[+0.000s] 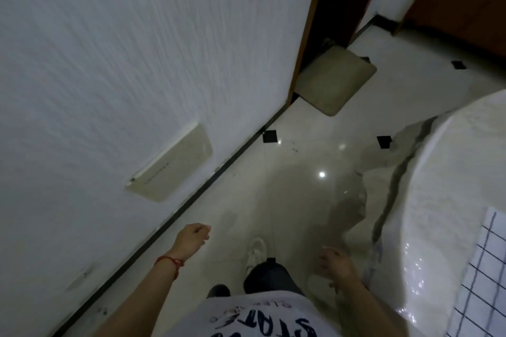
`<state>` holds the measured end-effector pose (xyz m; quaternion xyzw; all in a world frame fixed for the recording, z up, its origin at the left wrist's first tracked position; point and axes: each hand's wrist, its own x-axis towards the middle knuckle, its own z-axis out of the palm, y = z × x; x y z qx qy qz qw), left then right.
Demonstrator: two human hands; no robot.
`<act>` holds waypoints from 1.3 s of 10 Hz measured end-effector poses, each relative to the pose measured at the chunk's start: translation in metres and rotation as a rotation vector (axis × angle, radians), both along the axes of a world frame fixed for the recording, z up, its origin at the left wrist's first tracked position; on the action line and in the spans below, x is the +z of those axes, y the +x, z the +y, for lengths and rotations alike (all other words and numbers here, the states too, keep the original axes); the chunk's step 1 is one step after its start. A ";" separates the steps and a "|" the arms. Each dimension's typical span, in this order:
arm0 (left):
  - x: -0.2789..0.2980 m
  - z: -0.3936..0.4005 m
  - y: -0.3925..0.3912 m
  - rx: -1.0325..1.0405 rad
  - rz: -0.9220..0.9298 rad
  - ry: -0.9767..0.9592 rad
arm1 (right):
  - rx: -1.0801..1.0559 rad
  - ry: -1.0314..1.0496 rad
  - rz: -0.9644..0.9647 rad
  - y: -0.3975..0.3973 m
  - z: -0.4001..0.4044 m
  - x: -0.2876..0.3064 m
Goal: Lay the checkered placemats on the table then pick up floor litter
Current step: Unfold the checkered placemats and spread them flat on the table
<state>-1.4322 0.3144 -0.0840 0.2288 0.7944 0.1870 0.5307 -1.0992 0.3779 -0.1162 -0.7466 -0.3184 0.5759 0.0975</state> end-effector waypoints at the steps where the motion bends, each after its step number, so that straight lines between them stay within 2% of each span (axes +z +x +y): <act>1: 0.000 0.046 -0.012 0.011 -0.002 -0.069 | -0.023 -0.060 -0.045 -0.017 0.028 -0.004; 2: 0.000 0.095 -0.023 0.015 0.012 -0.077 | -0.087 -0.113 0.036 -0.033 0.070 0.004; 3: -0.005 0.145 -0.037 0.002 0.026 -0.091 | -0.112 -0.020 0.043 -0.036 0.135 0.016; 4: -0.016 0.202 -0.052 -0.025 0.024 -0.133 | -0.249 0.046 0.080 -0.036 0.209 0.016; 5: -0.019 0.263 -0.061 -0.072 0.018 -0.149 | -0.315 0.079 0.062 -0.030 0.267 0.011; 7: -0.015 0.427 -0.059 -0.223 -0.013 -0.134 | -0.445 0.006 0.024 -0.017 0.350 0.007; 8: 0.006 0.528 -0.025 -0.349 -0.042 -0.129 | -0.554 -0.016 0.026 -0.005 0.373 0.002; 11: -0.002 0.748 0.095 -0.577 -0.091 -0.037 | -0.802 -0.082 0.061 0.055 0.467 -0.027; 13: -0.007 0.837 0.159 -0.644 -0.018 -0.084 | -0.842 0.021 0.052 0.121 0.582 -0.012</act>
